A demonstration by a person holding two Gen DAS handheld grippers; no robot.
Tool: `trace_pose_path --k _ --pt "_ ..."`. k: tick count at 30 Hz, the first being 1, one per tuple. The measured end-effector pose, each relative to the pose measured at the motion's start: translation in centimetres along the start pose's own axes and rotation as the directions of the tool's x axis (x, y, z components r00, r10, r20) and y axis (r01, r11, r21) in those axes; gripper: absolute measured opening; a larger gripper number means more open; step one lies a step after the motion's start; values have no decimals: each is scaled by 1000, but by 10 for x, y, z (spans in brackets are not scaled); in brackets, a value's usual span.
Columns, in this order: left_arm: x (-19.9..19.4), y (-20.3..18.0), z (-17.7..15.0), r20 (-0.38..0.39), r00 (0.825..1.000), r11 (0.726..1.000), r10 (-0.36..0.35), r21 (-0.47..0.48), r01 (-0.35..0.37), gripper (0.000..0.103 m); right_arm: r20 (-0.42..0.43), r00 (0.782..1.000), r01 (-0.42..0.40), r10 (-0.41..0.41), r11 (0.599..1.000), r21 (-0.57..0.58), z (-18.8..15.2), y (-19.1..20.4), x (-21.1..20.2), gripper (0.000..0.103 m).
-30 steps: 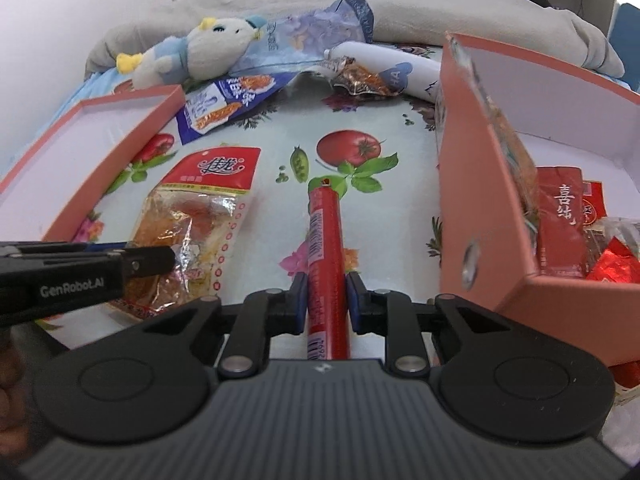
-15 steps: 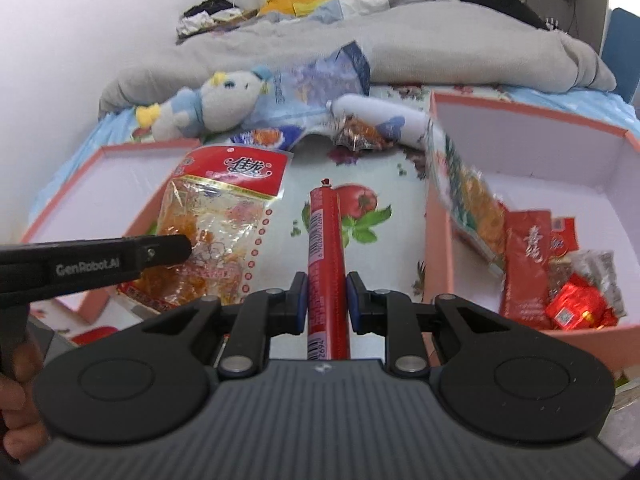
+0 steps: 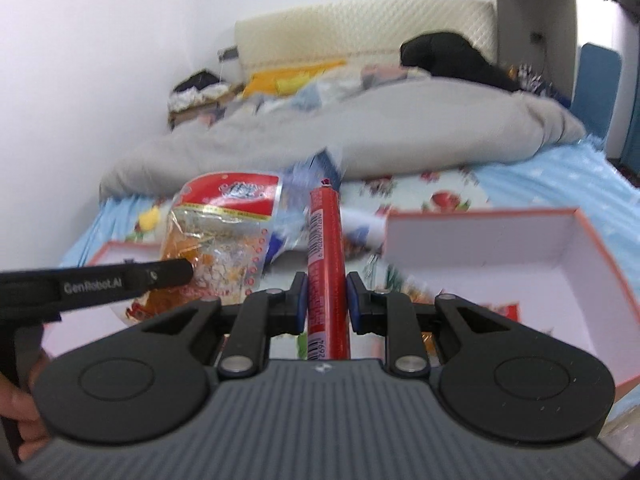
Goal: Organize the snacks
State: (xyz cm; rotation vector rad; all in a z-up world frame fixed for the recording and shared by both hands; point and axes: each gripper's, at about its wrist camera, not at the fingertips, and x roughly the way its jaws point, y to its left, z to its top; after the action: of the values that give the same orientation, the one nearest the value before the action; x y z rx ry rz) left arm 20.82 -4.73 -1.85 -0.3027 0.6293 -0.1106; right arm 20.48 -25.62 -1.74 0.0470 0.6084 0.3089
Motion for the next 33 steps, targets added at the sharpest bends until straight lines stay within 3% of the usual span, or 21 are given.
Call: trace_pose_path --k 6,13,20,33 --pt "-3 -46 23 40 997 997 -64 44 62 19 65 997 36 -37 999 13 21 -24 -19 24" --pt "15 -92 33 27 991 987 -128 98 125 19 71 994 80 -82 996 33 27 -59 -23 24" --pt "64 -127 20 -47 985 978 -165 117 170 19 17 990 135 -137 987 82 16 -102 -4 24" --pt "177 -153 -27 -238 963 975 -130 145 168 19 -143 975 192 -171 970 148 -27 -163 54 24"
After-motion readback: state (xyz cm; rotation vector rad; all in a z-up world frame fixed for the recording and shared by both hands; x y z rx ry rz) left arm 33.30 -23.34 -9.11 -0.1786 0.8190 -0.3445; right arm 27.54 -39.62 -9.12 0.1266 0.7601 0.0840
